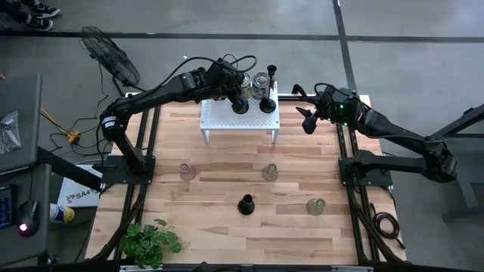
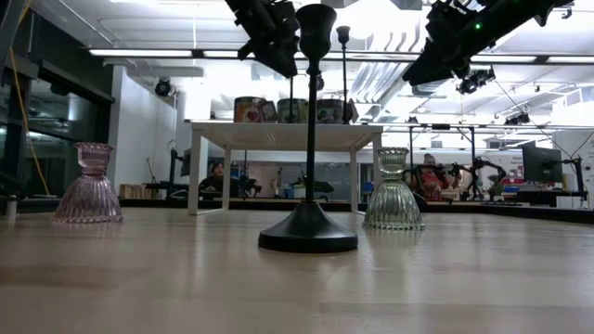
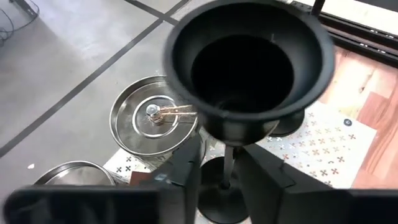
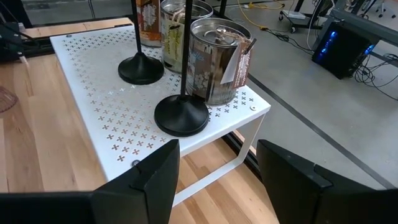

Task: Pick & Place candle stick holders
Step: Align the top black candle holder on the shelf with the other black candle holder, then align the black candle holder on the shelf with the other black candle holders

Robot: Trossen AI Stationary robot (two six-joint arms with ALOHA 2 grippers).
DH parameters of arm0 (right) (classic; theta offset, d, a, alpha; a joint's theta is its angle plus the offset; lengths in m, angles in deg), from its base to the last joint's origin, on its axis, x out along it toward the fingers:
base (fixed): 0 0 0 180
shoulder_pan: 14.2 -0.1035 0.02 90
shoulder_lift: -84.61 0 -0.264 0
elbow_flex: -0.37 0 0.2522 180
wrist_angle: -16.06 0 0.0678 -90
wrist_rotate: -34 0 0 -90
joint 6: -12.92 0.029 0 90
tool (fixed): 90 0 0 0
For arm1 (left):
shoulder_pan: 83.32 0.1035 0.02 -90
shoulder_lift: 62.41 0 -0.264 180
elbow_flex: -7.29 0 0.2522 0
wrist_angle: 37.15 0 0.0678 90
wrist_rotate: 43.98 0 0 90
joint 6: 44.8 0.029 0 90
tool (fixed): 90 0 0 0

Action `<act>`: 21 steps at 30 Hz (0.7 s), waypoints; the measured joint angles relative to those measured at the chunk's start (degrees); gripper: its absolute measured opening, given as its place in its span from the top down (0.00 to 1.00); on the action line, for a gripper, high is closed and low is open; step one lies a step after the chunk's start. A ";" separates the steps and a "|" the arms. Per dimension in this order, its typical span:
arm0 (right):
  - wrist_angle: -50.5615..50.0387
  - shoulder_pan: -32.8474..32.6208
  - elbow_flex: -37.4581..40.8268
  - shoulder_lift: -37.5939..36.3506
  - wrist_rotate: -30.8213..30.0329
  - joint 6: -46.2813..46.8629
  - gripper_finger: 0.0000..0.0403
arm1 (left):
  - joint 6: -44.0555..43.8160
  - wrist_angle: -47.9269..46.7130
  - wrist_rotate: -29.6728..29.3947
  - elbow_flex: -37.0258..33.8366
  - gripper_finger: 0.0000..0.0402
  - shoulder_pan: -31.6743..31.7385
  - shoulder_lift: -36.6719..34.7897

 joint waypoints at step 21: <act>-2.29 -0.02 0.00 -0.02 -0.35 0.20 0.49 | 4.08 -1.43 -2.83 0.00 0.46 0.00 -1.19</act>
